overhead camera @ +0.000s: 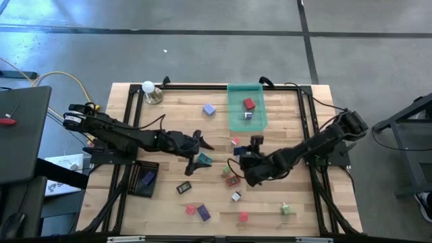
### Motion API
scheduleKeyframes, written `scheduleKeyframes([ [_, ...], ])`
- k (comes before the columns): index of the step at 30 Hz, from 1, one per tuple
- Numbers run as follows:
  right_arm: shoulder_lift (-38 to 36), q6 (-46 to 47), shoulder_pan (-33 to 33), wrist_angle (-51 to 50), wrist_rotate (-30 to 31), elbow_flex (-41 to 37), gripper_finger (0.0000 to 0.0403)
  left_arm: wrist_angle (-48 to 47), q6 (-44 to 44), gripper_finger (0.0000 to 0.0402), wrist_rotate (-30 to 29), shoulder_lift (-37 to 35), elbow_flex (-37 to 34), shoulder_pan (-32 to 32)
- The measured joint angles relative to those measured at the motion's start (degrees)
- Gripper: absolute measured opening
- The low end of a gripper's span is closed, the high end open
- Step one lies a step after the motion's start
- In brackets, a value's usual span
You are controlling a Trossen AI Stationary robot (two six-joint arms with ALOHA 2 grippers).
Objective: Pick & Place Office items
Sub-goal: Put the top blue digital timer into the black bin
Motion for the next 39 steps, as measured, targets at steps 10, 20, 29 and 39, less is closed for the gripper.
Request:
scheduleKeyframes([
  [10,-6.0,-6.9,-0.6,16.7,3.0,0.0,0.0127,1.3,-1.5,0.0353,-0.2,0.0,0.0,0.0],
  [20,-5.1,-17.2,-0.2,45.2,-3.4,-6.8,0.0127,2.7,-2.6,0.0353,-0.2,0.0,0.0,-0.4],
  [29,-5.1,-25.0,-0.2,66.9,-8.6,-14.4,0.0127,4.9,-1.7,0.0353,-0.1,0.0,0.0,-0.4],
  [39,-5.1,-20.3,-2.9,69.8,-16.0,-16.3,0.0127,9.1,2.1,0.0353,-0.1,0.0,0.0,-0.4],
])
